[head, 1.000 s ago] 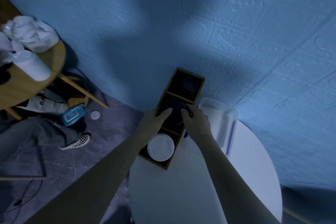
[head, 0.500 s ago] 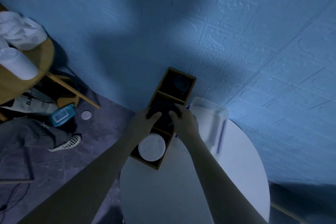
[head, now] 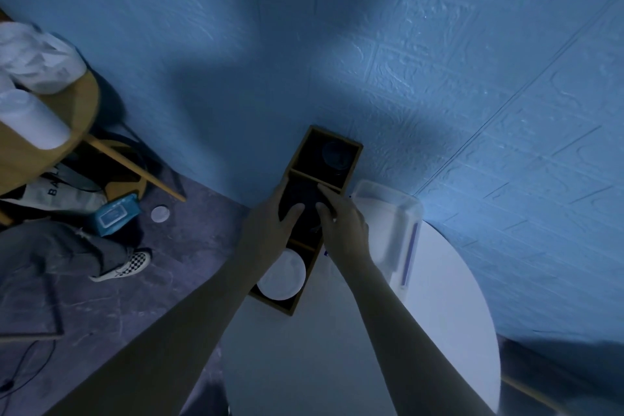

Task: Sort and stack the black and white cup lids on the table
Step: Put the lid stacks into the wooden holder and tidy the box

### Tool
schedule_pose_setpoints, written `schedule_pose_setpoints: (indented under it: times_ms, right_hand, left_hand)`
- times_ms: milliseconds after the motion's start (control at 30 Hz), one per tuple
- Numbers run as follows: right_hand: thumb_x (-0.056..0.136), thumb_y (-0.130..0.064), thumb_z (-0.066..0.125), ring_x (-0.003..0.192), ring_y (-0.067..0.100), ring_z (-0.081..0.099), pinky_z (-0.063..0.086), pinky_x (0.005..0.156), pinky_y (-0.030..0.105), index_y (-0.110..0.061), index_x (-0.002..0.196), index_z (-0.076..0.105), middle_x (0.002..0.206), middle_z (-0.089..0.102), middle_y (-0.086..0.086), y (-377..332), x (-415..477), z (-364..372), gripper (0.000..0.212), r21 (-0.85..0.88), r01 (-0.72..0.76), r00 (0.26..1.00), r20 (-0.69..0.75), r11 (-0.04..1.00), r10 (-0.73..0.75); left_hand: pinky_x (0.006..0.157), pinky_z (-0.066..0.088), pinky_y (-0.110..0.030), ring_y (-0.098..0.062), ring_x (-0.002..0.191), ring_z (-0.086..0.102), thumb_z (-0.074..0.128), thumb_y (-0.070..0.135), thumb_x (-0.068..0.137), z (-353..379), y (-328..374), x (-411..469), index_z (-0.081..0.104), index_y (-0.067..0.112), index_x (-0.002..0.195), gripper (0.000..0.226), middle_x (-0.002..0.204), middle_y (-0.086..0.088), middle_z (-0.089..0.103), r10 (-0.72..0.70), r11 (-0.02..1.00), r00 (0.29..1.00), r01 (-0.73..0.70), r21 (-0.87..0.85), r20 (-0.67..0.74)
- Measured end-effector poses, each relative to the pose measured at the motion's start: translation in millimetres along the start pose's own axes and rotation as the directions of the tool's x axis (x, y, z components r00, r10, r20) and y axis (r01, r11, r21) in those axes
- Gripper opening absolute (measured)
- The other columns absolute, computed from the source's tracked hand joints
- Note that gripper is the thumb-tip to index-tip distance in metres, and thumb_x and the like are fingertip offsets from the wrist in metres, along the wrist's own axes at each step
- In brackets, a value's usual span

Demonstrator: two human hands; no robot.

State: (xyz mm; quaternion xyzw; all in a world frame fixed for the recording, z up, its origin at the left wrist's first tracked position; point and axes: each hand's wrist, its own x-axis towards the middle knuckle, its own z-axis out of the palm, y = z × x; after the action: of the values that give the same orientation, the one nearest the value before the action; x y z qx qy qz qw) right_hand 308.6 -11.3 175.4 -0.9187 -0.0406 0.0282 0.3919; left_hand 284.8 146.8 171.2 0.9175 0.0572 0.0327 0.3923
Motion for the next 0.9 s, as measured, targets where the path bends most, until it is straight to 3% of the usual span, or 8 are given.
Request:
schedule_pose_setpoints:
  times_ms: [100, 167, 367, 533, 667, 900]
  right_hand:
    - [0.106, -0.029, 0.050, 0.116, 0.022, 0.060, 0.051, 0.093, 0.035, -0.029, 0.148, 0.052, 0.133, 0.062, 0.002, 1, 1, 1, 0.042, -0.065, 0.048, 0.999, 0.018, 0.997, -0.047]
    - [0.107, -0.029, 0.048, 0.115, 0.024, 0.060, 0.051, 0.091, 0.036, -0.028, 0.149, 0.051, 0.133, 0.062, 0.003, 2, 2, 1, 0.042, -0.097, 0.066, 0.998, 0.023, 0.993, -0.064]
    - [0.108, -0.031, 0.046, 0.116, 0.027, 0.059, 0.051, 0.089, 0.037, -0.024, 0.150, 0.050, 0.131, 0.062, 0.006, 6, 4, 8, 0.043, -0.152, 0.097, 0.995, 0.041, 0.984, -0.091]
    - [0.109, -0.033, 0.040, 0.119, 0.030, 0.056, 0.052, 0.087, 0.040, -0.023, 0.152, 0.045, 0.133, 0.061, 0.008, 4, 9, 8, 0.045, -0.223, 0.097, 0.994, 0.079, 0.970, -0.081]
    - [0.110, -0.034, 0.035, 0.121, 0.030, 0.053, 0.048, 0.089, 0.038, -0.023, 0.157, 0.036, 0.139, 0.057, 0.007, 7, 9, 2, 0.048, -0.243, 0.122, 0.987, 0.129, 0.962, -0.092]
    - [0.110, -0.038, 0.034, 0.124, 0.029, 0.052, 0.050, 0.093, 0.040, -0.021, 0.162, 0.022, 0.153, 0.043, 0.004, 18, -8, -13, 0.056, -0.222, 0.176, 0.974, 0.178, 0.959, -0.137]
  left_hand:
    - [0.101, 0.049, -0.031, -0.023, 0.136, 0.052, 0.044, 0.042, 0.107, 4, -6, -3, 0.028, 0.028, 0.161, 0.058, 0.156, -0.008, 0.046, 0.092, 0.994, 0.995, -0.094, 0.057, 0.048]
    - [0.098, 0.051, -0.033, -0.024, 0.136, 0.051, 0.042, 0.048, 0.105, 5, -6, -4, 0.025, 0.031, 0.161, 0.061, 0.161, -0.007, 0.039, 0.060, 0.994, 0.992, -0.070, 0.085, 0.115]
    - [0.108, 0.046, -0.038, -0.024, 0.143, 0.043, 0.045, 0.055, 0.102, 5, -14, 1, 0.018, 0.031, 0.163, 0.071, 0.166, -0.004, 0.029, 0.020, 0.997, 0.981, -0.034, 0.069, 0.195]
    - [0.106, 0.044, -0.035, -0.026, 0.141, 0.045, 0.039, 0.059, 0.098, 4, -14, 8, 0.016, 0.027, 0.163, 0.076, 0.164, -0.007, 0.031, 0.010, 0.993, 0.977, -0.035, 0.114, 0.212]
    - [0.101, 0.041, -0.028, -0.026, 0.139, 0.046, 0.047, 0.048, 0.104, 3, -7, 8, 0.017, 0.025, 0.164, 0.070, 0.163, -0.008, 0.033, 0.014, 0.987, 0.977, -0.047, 0.154, 0.212]
    - [0.107, 0.047, -0.041, -0.030, 0.142, 0.045, 0.052, 0.043, 0.104, 4, 6, 1, 0.027, 0.025, 0.161, 0.065, 0.166, -0.012, 0.028, 0.095, 0.973, 0.985, -0.122, 0.195, 0.144]
